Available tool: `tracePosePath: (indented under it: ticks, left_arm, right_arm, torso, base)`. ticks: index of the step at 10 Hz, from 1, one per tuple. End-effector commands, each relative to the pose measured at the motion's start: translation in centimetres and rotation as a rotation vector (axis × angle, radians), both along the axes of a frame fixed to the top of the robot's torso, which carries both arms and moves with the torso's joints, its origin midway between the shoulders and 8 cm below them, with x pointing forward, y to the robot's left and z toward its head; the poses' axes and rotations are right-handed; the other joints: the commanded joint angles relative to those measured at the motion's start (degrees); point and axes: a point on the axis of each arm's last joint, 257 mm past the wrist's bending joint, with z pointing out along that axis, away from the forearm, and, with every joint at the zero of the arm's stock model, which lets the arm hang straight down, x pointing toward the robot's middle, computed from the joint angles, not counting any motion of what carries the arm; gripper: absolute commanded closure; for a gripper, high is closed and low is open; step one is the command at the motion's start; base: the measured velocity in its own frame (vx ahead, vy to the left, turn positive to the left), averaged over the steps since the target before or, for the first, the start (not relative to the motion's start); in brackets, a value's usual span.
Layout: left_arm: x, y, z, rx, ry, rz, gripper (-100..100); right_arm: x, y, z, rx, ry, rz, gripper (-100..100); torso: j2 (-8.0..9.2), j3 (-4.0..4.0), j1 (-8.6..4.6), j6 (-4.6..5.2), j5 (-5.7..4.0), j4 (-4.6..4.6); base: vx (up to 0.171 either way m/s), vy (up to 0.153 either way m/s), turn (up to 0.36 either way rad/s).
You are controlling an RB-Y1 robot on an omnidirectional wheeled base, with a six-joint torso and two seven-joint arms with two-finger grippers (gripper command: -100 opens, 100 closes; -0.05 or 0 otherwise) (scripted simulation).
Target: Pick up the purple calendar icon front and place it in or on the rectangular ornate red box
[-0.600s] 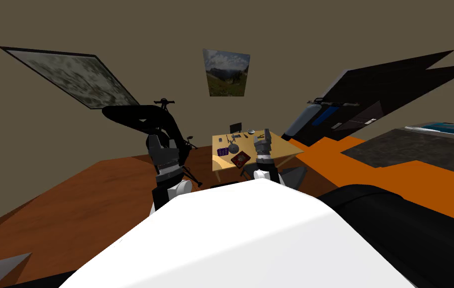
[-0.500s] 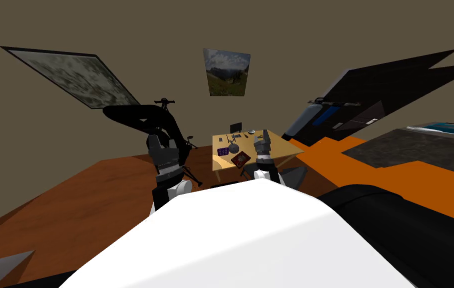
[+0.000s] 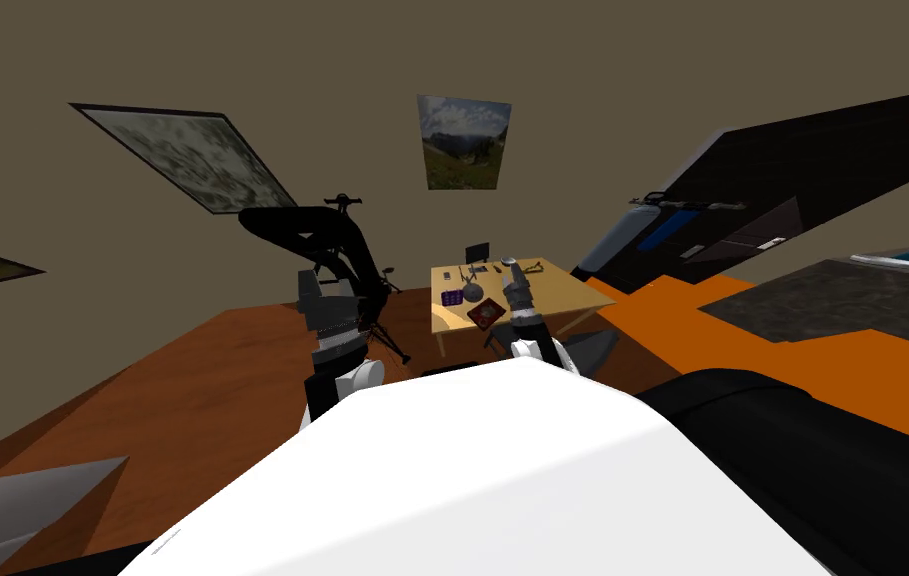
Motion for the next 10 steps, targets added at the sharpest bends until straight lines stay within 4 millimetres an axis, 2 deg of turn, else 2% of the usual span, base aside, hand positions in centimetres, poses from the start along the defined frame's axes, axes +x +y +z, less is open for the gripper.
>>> tracePosePath:
  ticks: [1,3,4,6,7,9,10]
  left_arm:
    - [0.0,0.0,0.0,0.000,0.000,0.000,0]
    - [0.0,0.0,0.0,0.000,0.000,0.000,0]
    - [0.0,0.0,0.0,0.000,0.000,0.000,0]
    - [0.0,0.0,0.0,0.000,0.000,0.000,0]
    - [0.0,0.0,0.0,0.000,0.000,0.000,0]
    - [0.0,0.0,0.0,0.000,0.000,0.000,0]
    - [0.0,0.0,0.0,0.000,0.000,0.000,0]
  right_arm:
    - [0.6,0.7,-1.8,-0.077,0.051,0.008,-100]
    - [1.7,1.1,-4.1,-0.180,0.114,0.009,-100]
    - [1.6,1.2,-4.1,-0.192,0.115,0.014,-100]
    - [2.6,1.3,-6.9,-0.318,0.182,0.011,-100]
    - [2.6,1.3,-6.9,-0.327,0.183,0.014,-100]
    - [3.5,1.0,-9.9,-0.470,0.249,0.004,-100]
    - [3.5,1.0,-10.0,-0.482,0.250,0.008,-100]
  torso:
    - [0.00,0.00,0.00,0.00,0.00,0.00]
    - [0.08,0.05,0.13,-0.01,0.03,0.02]
    - [0.08,0.05,0.28,0.00,0.06,0.02]
    - [-0.15,-0.08,0.05,0.00,0.02,-0.03]
    - [-0.10,-0.06,0.10,0.00,0.02,-0.02]
    - [-0.15,-0.08,0.01,0.01,0.01,-0.03]
    - [-0.11,-0.06,0.14,0.01,0.03,-0.02]
  base:
    - [-0.149,0.079,0.113]
    - [-0.145,0.129,0.131]
    - [-0.088,0.107,0.018]
    - [-0.087,0.091,0.122]
    - [-0.094,0.078,0.042]
    - [-0.086,0.103,0.116]
    - [-0.055,0.100,0.038]
